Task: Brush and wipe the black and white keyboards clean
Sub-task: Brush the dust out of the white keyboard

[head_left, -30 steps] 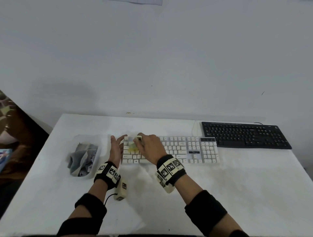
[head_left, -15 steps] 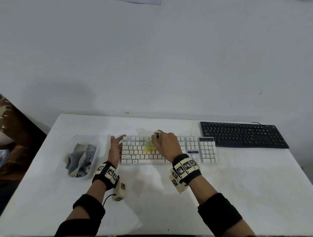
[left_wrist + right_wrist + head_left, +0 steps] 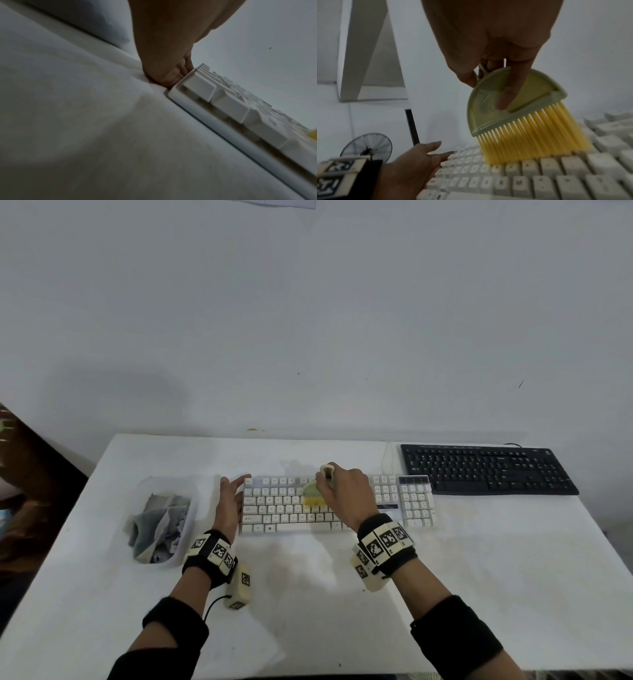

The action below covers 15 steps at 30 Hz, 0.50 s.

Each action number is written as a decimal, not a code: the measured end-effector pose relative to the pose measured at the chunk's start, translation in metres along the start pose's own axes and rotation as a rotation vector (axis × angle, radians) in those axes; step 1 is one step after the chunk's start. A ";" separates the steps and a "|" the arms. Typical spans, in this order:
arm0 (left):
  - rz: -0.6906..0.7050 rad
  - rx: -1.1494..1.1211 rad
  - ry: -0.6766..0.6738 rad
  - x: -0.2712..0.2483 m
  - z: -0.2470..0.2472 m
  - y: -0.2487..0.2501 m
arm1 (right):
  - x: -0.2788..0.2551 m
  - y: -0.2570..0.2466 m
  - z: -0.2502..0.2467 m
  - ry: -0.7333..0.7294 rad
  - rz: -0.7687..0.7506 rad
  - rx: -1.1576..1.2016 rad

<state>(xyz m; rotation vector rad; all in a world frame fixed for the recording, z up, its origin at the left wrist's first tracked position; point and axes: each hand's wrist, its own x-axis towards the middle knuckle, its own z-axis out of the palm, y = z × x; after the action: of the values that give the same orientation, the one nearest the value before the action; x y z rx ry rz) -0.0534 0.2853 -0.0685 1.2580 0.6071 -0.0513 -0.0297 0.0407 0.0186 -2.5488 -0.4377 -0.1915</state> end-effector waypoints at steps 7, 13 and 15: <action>0.003 -0.006 -0.014 0.003 -0.002 -0.003 | -0.001 0.007 -0.002 -0.019 0.021 0.050; 0.007 -0.001 -0.010 0.004 -0.002 -0.003 | 0.001 0.011 -0.007 0.007 0.029 -0.036; 0.008 0.004 -0.009 0.005 -0.002 -0.004 | 0.001 0.000 -0.006 0.000 0.027 0.072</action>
<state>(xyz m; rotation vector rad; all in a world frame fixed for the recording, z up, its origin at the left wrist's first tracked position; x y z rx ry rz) -0.0518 0.2874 -0.0748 1.2639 0.5945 -0.0515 -0.0288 0.0382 0.0242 -2.4829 -0.4022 -0.1633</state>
